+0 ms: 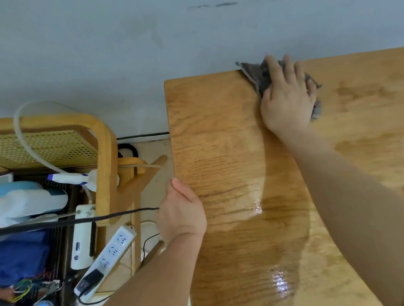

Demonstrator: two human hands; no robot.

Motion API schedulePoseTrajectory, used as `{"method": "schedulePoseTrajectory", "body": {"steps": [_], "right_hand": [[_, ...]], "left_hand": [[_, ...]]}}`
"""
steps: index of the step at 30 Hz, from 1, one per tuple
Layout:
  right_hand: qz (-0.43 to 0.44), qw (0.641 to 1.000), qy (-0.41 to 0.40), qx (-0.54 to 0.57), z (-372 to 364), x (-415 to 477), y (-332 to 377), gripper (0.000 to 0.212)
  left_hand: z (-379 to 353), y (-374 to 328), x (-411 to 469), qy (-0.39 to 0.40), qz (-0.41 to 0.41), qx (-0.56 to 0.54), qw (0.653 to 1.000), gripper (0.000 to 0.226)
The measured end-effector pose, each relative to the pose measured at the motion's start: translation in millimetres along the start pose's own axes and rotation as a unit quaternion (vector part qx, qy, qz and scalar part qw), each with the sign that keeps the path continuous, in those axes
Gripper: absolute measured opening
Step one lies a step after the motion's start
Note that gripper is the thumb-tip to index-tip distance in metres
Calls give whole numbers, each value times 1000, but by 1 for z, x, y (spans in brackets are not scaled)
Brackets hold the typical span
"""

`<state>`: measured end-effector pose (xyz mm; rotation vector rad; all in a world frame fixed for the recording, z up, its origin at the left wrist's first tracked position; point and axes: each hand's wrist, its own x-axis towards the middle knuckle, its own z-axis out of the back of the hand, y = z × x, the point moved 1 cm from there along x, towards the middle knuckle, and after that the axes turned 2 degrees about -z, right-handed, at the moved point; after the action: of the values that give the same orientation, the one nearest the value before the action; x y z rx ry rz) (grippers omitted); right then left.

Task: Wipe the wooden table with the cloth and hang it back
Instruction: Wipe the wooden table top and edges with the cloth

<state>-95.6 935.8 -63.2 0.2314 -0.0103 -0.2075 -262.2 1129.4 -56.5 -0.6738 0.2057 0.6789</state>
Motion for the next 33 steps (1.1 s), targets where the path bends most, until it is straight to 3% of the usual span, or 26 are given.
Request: {"method": "schedulePoseTrajectory", "body": {"steps": [2,5,9,11,13,15,17,26,30,33], "right_hand": [[62,998,20,-7,-9,-46,34,63],[175,982,73,0,-16,-136,64,51],[278,952,129,-12,-4,-179,26,53],[232,967,102,-22,2,-145,-3,55],[118,992,38,-18,9,-90,-26,54],[16,1000,11,-13,11,-50,-37,53],[-33,999,5,-21,5,-45,-30,52],[136,985,99,-41,3,-276,11,50],[216,969,117,-33,6,-257,-14,50],[107,992,55,-32,3,-186,-14,52]], "left_hand": [[0,0,-1,1,-6,4,1000,44],[0,-2,0,-9,0,2,1000,42],[-1,-2,-1,-29,5,-5,1000,43],[1,-5,-2,-11,-2,-7,1000,45],[2,-5,-1,-3,-2,-8,1000,47],[1,-4,-1,-3,2,-8,1000,47],[0,-2,-2,-5,-1,-11,1000,48],[0,0,0,-7,-12,-19,1000,48],[1,0,1,-7,-15,-18,1000,50],[-2,2,3,-19,-28,-1,999,51]]}}
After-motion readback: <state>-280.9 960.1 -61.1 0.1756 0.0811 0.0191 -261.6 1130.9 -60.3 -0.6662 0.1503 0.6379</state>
